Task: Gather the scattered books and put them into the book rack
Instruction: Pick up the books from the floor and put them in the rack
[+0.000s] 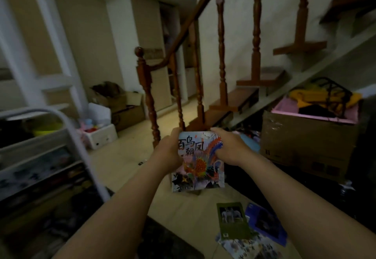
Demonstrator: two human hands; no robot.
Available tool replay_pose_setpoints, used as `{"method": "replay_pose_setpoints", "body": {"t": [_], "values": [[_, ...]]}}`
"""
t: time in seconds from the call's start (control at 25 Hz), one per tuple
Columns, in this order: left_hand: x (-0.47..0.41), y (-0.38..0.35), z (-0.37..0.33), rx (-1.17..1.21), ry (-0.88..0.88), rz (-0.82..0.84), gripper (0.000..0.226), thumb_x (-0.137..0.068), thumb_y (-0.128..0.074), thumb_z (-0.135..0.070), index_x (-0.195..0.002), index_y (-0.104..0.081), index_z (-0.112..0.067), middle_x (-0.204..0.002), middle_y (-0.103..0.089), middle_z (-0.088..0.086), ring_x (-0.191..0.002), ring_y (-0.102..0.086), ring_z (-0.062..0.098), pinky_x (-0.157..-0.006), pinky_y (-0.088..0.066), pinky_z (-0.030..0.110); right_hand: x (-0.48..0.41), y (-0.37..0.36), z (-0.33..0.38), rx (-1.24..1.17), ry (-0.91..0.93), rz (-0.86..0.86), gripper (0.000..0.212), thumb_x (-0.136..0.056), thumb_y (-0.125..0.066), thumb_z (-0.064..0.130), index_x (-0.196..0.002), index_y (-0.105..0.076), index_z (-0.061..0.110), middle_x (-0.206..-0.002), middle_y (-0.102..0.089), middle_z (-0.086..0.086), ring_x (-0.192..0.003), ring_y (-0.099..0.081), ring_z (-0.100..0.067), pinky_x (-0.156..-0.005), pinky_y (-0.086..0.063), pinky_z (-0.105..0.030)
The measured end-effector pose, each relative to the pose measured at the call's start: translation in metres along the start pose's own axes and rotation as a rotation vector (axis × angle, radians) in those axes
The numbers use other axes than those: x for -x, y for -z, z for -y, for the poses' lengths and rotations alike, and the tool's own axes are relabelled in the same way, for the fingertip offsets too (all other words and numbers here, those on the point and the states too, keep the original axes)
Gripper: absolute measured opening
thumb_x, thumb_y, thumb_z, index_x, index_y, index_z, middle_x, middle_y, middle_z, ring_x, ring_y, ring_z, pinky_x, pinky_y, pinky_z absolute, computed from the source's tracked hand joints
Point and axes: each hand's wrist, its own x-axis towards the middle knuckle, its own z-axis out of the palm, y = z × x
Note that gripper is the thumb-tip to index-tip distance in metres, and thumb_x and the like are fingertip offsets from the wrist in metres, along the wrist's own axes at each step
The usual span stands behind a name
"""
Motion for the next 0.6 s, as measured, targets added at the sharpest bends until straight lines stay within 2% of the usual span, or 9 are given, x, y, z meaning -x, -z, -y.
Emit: {"method": "replay_pose_setpoints", "body": {"t": [0.12,0.24,0.4,0.48,0.6], "values": [[0.029,0.068,0.021,-0.023,0.032,-0.066,0.089,-0.077,-0.073,-0.006,-0.147,-0.021,-0.025,-0.128,-0.051,0.008,-0.113,-0.055,0.028,-0.090,-0.053,0.040,0.001,0.001,0.073,-0.021,0.071,-0.011,0.063,-0.087,-0.064,0.012,-0.146,-0.041,0.020,-0.132,-0.058,-0.007,-0.120,-0.055,-0.025,-0.089,-0.047,-0.026],[0.060,0.131,0.047,-0.069,0.060,-0.100,0.087,-0.082,-0.069,-0.003,-0.149,-0.018,-0.023,-0.129,-0.052,0.012,-0.114,-0.055,0.030,-0.091,-0.052,0.037,0.003,-0.011,0.141,-0.100,0.146,-0.016,0.066,-0.084,-0.063,0.010,-0.145,-0.041,0.022,-0.127,-0.060,-0.004,-0.109,-0.058,-0.023,-0.088,-0.055,-0.037],[0.103,0.196,0.091,-0.176,0.142,-0.217,0.086,-0.081,-0.071,-0.007,-0.148,-0.019,-0.024,-0.127,-0.055,0.012,-0.110,-0.057,0.029,-0.092,-0.053,0.041,0.000,-0.041,0.225,-0.181,0.252,0.027,0.081,-0.084,-0.065,0.015,-0.155,-0.027,0.026,-0.136,-0.051,-0.003,-0.124,-0.050,-0.026,-0.093,-0.050,-0.033],[0.126,0.223,0.110,-0.202,0.186,-0.265,0.087,-0.080,-0.072,-0.007,-0.147,-0.020,-0.025,-0.126,-0.056,0.012,-0.110,-0.057,0.029,-0.090,-0.053,0.040,-0.004,-0.055,0.263,-0.192,0.305,0.043,0.083,-0.082,-0.064,0.018,-0.155,-0.026,0.029,-0.137,-0.051,-0.004,-0.126,-0.050,-0.027,-0.096,-0.051,-0.037],[0.152,0.254,0.131,-0.192,0.187,-0.335,0.077,-0.083,-0.071,-0.009,-0.144,-0.026,-0.020,-0.119,-0.057,0.011,-0.106,-0.058,0.028,-0.084,-0.051,0.037,-0.012,-0.070,0.309,-0.198,0.370,0.061,0.082,-0.081,-0.062,0.020,-0.154,-0.024,0.030,-0.141,-0.049,-0.005,-0.128,-0.047,-0.028,-0.091,-0.045,-0.030]]}}
